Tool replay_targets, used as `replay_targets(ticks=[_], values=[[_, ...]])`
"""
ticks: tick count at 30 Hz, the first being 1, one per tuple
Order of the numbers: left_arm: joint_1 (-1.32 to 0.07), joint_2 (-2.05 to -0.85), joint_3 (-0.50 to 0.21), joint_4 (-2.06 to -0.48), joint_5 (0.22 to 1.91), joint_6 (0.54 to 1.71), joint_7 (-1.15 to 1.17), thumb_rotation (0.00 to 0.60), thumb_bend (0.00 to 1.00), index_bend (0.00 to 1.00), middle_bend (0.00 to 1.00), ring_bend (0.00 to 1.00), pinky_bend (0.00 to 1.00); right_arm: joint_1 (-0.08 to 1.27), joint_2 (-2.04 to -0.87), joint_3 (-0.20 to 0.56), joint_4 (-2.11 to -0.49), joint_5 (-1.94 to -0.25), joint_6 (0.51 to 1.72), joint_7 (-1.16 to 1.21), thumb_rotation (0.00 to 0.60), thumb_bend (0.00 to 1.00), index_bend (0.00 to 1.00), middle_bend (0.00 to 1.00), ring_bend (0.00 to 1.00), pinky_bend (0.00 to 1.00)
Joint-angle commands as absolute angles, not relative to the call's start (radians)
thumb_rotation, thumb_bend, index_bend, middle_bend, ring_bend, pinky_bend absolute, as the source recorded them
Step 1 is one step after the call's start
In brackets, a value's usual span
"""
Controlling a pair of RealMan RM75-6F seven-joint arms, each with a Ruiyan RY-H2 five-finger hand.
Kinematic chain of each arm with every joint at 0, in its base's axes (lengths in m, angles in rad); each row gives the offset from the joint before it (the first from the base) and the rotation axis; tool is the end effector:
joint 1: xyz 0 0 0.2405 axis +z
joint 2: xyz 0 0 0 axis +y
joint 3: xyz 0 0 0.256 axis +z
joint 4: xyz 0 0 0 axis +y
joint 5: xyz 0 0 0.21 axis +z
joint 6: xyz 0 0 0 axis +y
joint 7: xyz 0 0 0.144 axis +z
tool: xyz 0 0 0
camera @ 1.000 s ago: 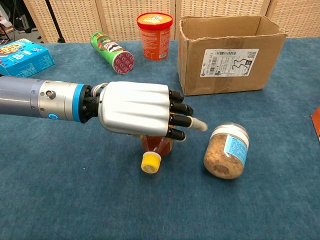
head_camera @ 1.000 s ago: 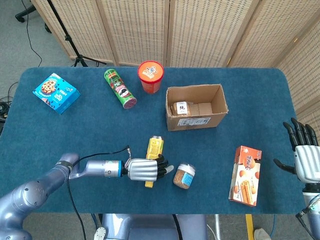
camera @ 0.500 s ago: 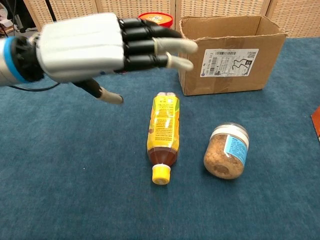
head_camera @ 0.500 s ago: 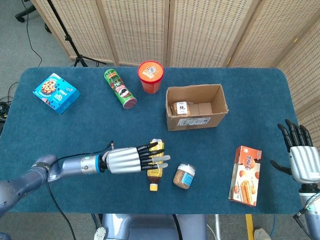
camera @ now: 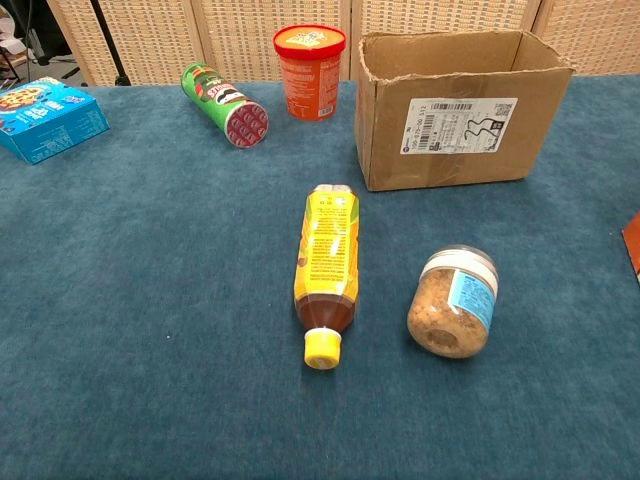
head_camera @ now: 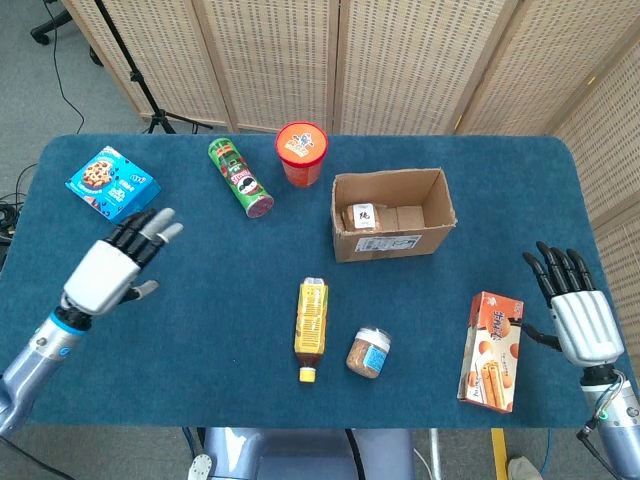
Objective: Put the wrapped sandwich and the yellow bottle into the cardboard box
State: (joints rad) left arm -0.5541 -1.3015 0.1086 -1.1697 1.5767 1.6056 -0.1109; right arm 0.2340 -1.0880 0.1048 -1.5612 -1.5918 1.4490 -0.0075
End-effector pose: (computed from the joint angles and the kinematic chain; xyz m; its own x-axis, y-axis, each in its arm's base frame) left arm -0.2564 0.3028 0.1335 0.4873 -0.2191 0.8453 0.6999 -0.4809 -0.5281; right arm -0.2768 -0.2365 0.1718 0.4722 0.0953 0.8763 -0.8479 -0.2227 0.4811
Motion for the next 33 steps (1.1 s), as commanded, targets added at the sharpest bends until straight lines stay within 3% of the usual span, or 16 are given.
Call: replay_targets(ticks=[1, 5, 10, 17, 22, 33], values=[[-0.439, -1.23, 0.077, -1.281, 1.456, 1.616, -0.135, 0.6, 0.0, 0.0, 0.0, 0.0, 0.15, 0.285, -1.086, 0.099, -1.528, -1.692, 1.45, -0.019, 0.6, 0.0, 0.0, 0.0, 0.0, 0.0], [-0.352, -1.153, 0.056, -1.408, 1.348, 1.6, -0.211, 0.6, 0.0, 0.0, 0.0, 0.0, 0.06, 0.367, -1.062, 0.106, -1.578, -1.758, 1.373, -0.07, 0.6, 0.0, 0.0, 0.0, 0.0, 0.0], [-0.276, -0.983, 0.065, -1.657, 1.232, 1.535, -0.17, 0.6, 0.0, 0.0, 0.0, 0.0, 0.0, 0.567, -1.033, 0.141, -1.744, -1.847, 1.11, -0.271, 0.6, 0.0, 0.0, 0.0, 0.0, 0.0], [-0.248, -0.942, 0.046, -1.677, 1.25, 1.524, -0.2, 0.6, 0.0, 0.0, 0.0, 0.0, 0.0, 0.731, -1.121, 0.168, -1.697, -1.924, 0.96, -0.342, 0.6, 0.0, 0.0, 0.0, 0.0, 0.0], [-0.234, -0.931, 0.028, -1.671, 1.26, 1.492, -0.222, 0.6, 0.0, 0.0, 0.0, 0.0, 0.0, 0.914, -1.235, 0.174, -1.645, -2.005, 0.759, -0.458, 0.6, 0.0, 0.0, 0.0, 0.0, 0.0], [-0.218, -0.931, -0.003, -1.663, 1.282, 1.442, -0.219, 0.6, 0.0, 0.0, 0.0, 0.0, 0.0, 1.072, -1.394, 0.218, -1.538, -1.949, 0.562, -0.617, 0.6, 0.0, 0.0, 0.0, 0.0, 0.0]])
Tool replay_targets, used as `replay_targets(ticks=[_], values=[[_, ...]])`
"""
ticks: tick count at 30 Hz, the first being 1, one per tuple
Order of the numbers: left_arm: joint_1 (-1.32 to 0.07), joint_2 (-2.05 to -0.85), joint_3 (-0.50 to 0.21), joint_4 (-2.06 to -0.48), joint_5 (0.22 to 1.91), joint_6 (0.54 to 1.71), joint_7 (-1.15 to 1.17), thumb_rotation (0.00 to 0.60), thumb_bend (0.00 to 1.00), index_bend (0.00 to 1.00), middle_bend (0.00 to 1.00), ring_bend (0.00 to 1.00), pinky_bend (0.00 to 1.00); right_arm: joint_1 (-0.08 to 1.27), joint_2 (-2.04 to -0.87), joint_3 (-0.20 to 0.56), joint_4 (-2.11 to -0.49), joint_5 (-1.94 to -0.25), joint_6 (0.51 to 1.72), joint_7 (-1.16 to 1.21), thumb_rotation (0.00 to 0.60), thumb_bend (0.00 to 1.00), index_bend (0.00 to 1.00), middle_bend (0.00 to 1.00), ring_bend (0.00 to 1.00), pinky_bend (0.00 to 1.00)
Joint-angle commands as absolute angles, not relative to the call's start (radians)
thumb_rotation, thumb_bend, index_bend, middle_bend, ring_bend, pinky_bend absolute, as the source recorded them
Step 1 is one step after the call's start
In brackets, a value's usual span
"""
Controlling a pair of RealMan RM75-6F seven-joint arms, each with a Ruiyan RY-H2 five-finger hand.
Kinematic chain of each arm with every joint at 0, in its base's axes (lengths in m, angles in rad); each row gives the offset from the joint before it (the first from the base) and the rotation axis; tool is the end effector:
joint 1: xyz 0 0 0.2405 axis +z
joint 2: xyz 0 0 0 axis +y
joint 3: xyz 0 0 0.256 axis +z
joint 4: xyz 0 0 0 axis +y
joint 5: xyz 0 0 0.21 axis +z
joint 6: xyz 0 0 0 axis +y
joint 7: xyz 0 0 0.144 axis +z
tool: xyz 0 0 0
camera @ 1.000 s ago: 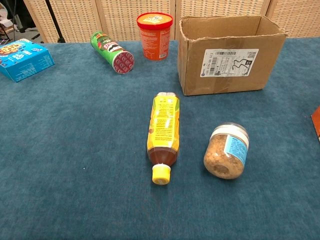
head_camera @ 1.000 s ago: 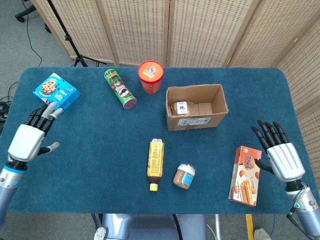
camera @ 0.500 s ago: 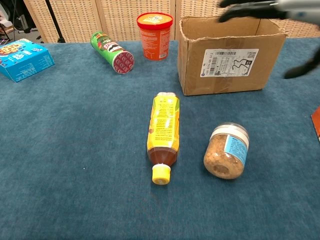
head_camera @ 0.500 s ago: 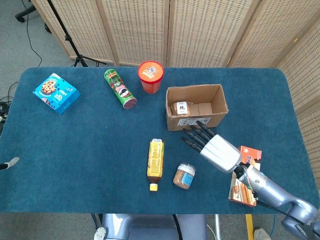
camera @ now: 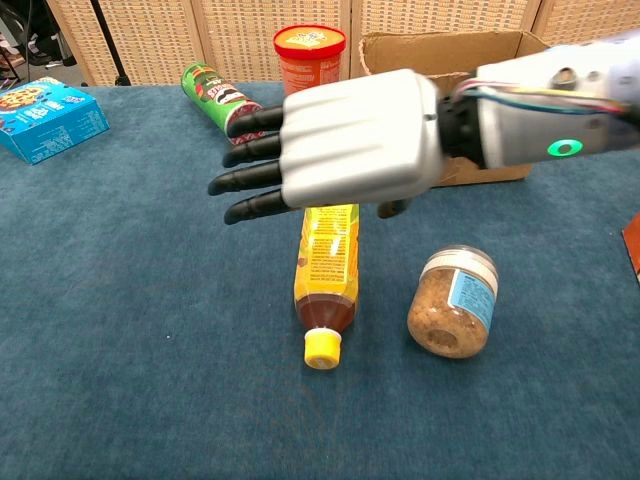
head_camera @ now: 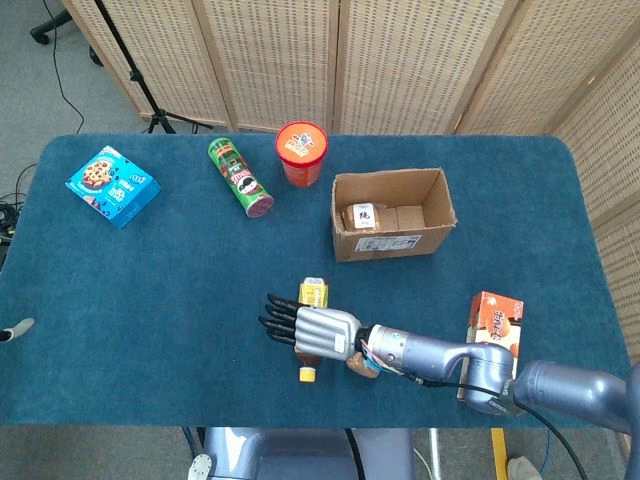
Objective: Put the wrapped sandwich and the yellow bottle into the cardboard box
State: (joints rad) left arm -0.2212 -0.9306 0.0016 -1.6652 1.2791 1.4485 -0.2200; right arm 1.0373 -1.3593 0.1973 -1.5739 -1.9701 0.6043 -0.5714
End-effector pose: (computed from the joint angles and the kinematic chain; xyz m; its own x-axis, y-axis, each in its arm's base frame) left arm -0.3200 0.2119 0.2201 0.2992 -0.0132 0.9541 0.9497 0.1007 -0.2965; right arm -0.0247 -0.3137 -0.0131 0.7199 0.5797 0.3816 0.3184 -0.7644 0.5606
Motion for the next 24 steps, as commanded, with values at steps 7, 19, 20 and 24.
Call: replay_targets(ticks=[7, 19, 20, 24], values=[[-0.207, -0.931, -0.026, -1.653, 1.28, 1.416, -0.226, 0.6, 0.0, 0.0, 0.0, 0.0, 0.0, 1.108, -1.405, 0.229, -1.514, -1.882, 0.501, -0.679, 0.6, 0.0, 0.0, 0.0, 0.0, 0.0], [-0.194, -0.93, -0.056, -1.647, 1.283, 1.39, -0.227, 0.6, 0.0, 0.0, 0.0, 0.0, 0.0, 1.11, -1.454, 0.2, -1.452, -1.748, 0.422, -0.761, 0.6, 0.0, 0.0, 0.0, 0.0, 0.0], [-0.193, -0.93, -0.058, -1.647, 1.282, 1.387, -0.227, 0.6, 0.0, 0.0, 0.0, 0.0, 0.0, 1.11, -1.457, 0.196, -1.447, -1.738, 0.421, -0.765, 0.6, 0.0, 0.0, 0.0, 0.0, 0.0], [-0.192, -0.932, -0.065, -1.647, 1.285, 1.379, -0.223, 0.6, 0.0, 0.0, 0.0, 0.0, 0.0, 1.113, -1.468, 0.185, -1.426, -1.716, 0.425, -0.776, 0.6, 0.0, 0.0, 0.0, 0.0, 0.0]])
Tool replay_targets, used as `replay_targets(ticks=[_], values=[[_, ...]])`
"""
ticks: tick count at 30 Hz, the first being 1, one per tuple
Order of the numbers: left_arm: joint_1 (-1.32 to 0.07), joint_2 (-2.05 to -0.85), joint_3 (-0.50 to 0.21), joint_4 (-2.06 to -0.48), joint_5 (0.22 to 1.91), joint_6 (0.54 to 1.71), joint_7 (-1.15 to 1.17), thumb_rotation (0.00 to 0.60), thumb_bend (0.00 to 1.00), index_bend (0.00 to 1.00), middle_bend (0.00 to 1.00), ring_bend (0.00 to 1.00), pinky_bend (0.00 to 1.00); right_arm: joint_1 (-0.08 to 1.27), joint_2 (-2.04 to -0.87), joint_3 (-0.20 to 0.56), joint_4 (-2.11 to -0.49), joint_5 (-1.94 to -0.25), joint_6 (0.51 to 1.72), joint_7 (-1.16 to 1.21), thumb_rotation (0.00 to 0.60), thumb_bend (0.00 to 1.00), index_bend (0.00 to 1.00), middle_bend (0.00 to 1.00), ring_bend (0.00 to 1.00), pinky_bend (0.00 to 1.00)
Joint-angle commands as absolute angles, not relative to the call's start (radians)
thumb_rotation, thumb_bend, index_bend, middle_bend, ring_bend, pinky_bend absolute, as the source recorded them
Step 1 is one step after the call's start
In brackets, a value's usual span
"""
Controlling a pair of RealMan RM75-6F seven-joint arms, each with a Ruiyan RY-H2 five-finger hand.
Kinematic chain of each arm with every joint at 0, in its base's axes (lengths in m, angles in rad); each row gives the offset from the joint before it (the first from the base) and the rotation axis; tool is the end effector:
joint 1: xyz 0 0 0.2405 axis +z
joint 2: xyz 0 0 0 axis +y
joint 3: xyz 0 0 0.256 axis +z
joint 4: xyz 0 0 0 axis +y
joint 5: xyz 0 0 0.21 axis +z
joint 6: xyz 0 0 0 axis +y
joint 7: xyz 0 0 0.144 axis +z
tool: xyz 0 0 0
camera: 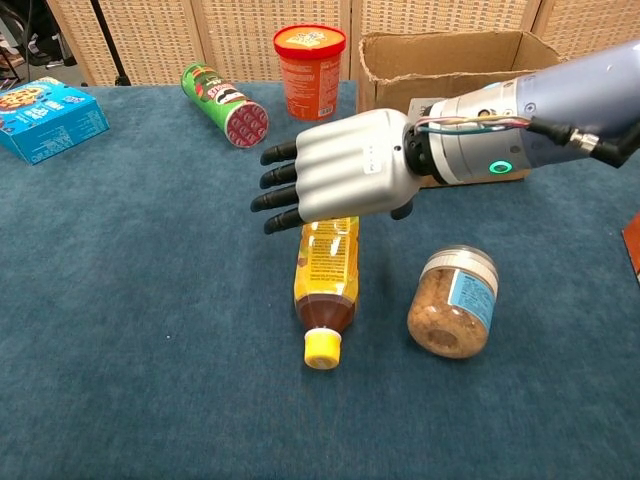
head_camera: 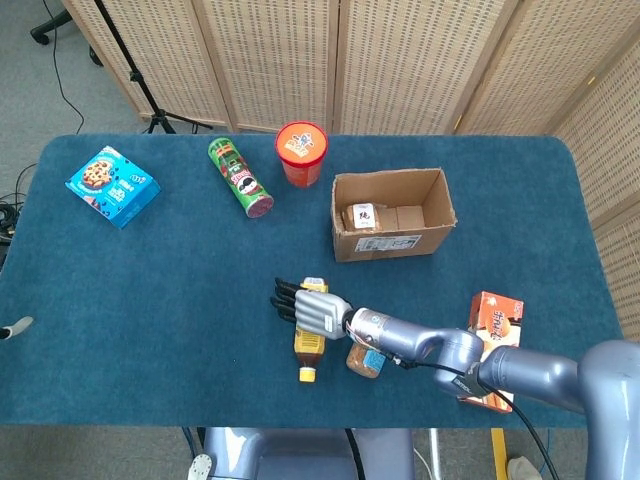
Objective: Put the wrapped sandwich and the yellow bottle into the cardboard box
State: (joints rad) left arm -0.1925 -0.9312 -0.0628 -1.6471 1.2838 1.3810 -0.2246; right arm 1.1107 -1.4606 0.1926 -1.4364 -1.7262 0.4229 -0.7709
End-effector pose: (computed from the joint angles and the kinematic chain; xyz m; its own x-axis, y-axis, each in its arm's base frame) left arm -0.3251 0.2166 0.2214 0.2948 -0.0019 0.9556 0.9489 0.1182 -0.2925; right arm -0.0353 -0.3467 -0.0474 0.8183 0.5413 0.1934 0.3615 -0.7462 0.5591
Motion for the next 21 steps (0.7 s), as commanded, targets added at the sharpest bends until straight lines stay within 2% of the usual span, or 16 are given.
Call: replay_targets(ticks=[1, 11, 12, 14, 16, 18, 21], values=[[-0.191, -0.932, -0.067, -1.647, 1.286, 1.378, -0.222, 0.6, 0.0, 0.0, 0.0, 0.0, 0.0, 1.114, -1.471, 0.182, -1.422, -1.713, 0.427, -0.777, 0.6, 0.0, 0.0, 0.0, 0.0, 0.0], [-0.189, -0.936, -0.08, -1.646, 1.283, 1.355, -0.211, 0.6, 0.0, 0.0, 0.0, 0.0, 0.0, 1.134, -1.53, 0.113, -1.32, -1.73, 0.474, -0.727, 0.6, 0.01, 0.0, 0.0, 0.0, 0.0], [-0.189, -0.936, -0.082, -1.646, 1.283, 1.352, -0.211, 0.6, 0.0, 0.0, 0.0, 0.0, 0.0, 1.137, -1.535, 0.103, -1.309, -1.739, 0.486, -0.708, 0.6, 0.06, 0.01, 0.01, 0.0, 0.0], [-0.189, -0.937, -0.085, -1.645, 1.281, 1.346, -0.21, 0.6, 0.0, 0.0, 0.0, 0.0, 0.0, 1.144, -1.546, 0.067, -1.282, -1.775, 0.528, -0.64, 0.6, 0.25, 0.08, 0.08, 0.03, 0.07], [-0.188, -0.937, -0.087, -1.645, 1.28, 1.344, -0.21, 0.6, 0.0, 0.0, 0.0, 0.0, 0.0, 1.152, -1.552, 0.036, -1.255, -1.813, 0.57, -0.579, 0.6, 0.55, 0.24, 0.22, 0.15, 0.2], [-0.188, -0.938, -0.09, -1.644, 1.28, 1.342, -0.208, 0.6, 0.0, 0.0, 0.0, 0.0, 0.0, 1.163, -1.562, -0.015, -1.213, -1.87, 0.64, -0.472, 0.6, 0.76, 0.38, 0.35, 0.27, 0.27], [-0.188, -0.941, -0.093, -1.644, 1.283, 1.338, -0.202, 0.6, 0.0, 0.0, 0.0, 0.0, 0.0, 1.169, -1.574, -0.078, -1.144, -1.941, 0.753, -0.332, 0.6, 0.97, 0.55, 0.51, 0.4, 0.34]])
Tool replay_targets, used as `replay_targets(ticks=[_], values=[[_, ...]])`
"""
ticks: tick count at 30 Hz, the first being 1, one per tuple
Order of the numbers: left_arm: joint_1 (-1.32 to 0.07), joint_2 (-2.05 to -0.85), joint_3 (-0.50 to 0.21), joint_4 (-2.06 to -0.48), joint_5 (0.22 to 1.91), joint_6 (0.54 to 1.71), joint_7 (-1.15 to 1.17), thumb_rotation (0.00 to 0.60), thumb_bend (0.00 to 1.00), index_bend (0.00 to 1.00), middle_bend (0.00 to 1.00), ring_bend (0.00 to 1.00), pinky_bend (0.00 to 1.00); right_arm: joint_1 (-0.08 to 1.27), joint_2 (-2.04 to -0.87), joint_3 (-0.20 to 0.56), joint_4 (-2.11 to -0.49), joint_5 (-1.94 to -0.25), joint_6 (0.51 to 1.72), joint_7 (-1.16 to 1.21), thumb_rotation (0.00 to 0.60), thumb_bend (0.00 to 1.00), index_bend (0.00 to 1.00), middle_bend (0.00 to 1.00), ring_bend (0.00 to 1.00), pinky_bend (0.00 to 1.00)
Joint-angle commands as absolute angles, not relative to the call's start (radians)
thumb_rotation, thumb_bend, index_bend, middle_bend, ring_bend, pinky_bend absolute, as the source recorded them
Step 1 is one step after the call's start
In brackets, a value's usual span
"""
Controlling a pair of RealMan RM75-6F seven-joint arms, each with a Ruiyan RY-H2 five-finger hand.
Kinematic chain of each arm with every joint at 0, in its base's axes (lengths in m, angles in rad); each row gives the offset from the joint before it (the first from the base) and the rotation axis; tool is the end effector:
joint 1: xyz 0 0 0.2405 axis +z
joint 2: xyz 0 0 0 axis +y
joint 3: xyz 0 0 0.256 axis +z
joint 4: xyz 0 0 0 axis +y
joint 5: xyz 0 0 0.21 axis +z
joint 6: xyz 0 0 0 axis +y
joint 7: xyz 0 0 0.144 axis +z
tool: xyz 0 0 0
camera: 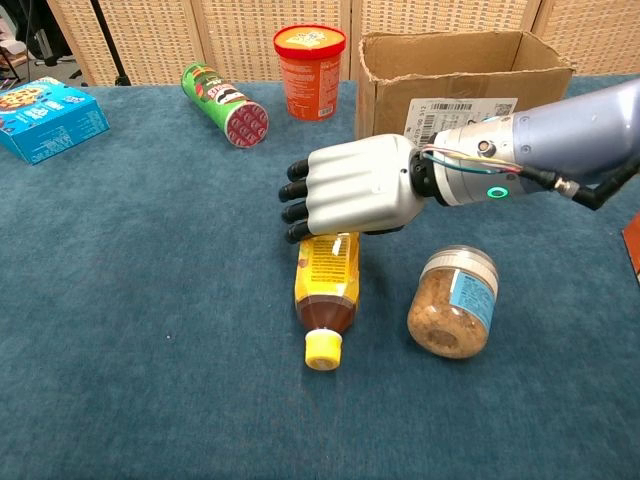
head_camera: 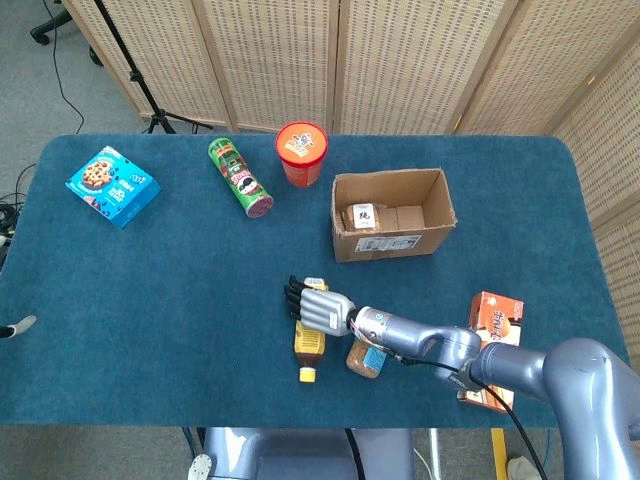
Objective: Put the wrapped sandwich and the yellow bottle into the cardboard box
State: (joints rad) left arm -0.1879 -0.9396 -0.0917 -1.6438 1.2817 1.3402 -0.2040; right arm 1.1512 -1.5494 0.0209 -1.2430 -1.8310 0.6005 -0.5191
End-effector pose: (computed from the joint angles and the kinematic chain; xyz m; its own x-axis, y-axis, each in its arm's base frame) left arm -0.3258 0.2210 0.2175 0.3003 0.0149 0.9537 0.9460 0.1235 -0.2998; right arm -0.0642 -0.3532 -0.0684 0.8333 0.4952 0.2457 0.3138 -0.7896 0.5273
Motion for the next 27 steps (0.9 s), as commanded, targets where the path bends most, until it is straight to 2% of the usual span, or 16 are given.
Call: replay_targets(ticks=[1, 6, 10, 13, 18, 22, 27], values=[[-0.188, -0.941, -0.093, -1.644, 1.283, 1.336, -0.201, 0.6, 0.0, 0.0, 0.0, 0.0, 0.0, 1.17, -1.578, -0.095, -1.12, -1.961, 0.792, -0.291, 0.6, 1.0, 0.59, 0.54, 0.43, 0.35], [-0.188, -0.944, -0.095, -1.647, 1.287, 1.332, -0.192, 0.6, 0.0, 0.0, 0.0, 0.0, 0.0, 1.16, -1.586, -0.133, -1.032, -2.002, 0.926, -0.158, 0.6, 1.0, 0.61, 0.57, 0.45, 0.35], [-0.187, -0.945, -0.097, -1.649, 1.292, 1.332, -0.188, 0.6, 0.0, 0.0, 0.0, 0.0, 0.0, 1.142, -1.569, -0.13, -1.008, -1.993, 1.007, -0.093, 0.6, 1.0, 0.61, 0.58, 0.45, 0.35], [-0.186, -0.945, -0.096, -1.652, 1.298, 1.329, -0.185, 0.6, 0.0, 0.0, 0.0, 0.0, 0.0, 1.098, -1.483, -0.089, -1.072, -1.94, 1.123, -0.022, 0.6, 1.0, 0.61, 0.58, 0.45, 0.35], [-0.184, -0.943, -0.097, -1.655, 1.304, 1.326, -0.189, 0.6, 0.0, 0.0, 0.0, 0.0, 0.0, 1.065, -1.359, -0.041, -1.186, -1.888, 1.189, -0.025, 0.6, 1.0, 0.61, 0.58, 0.45, 0.35], [-0.181, -0.938, -0.099, -1.659, 1.311, 1.326, -0.195, 0.6, 0.0, 0.0, 0.0, 0.0, 0.0, 1.029, -1.235, 0.033, -1.298, -1.812, 1.246, -0.049, 0.6, 1.0, 0.61, 0.59, 0.45, 0.35], [-0.181, -0.934, -0.1, -1.665, 1.318, 1.324, -0.198, 0.6, 0.0, 0.0, 0.0, 0.0, 0.0, 1.005, -1.148, 0.134, -1.395, -1.617, 1.168, -0.115, 0.6, 1.0, 0.61, 0.6, 0.45, 0.35]])
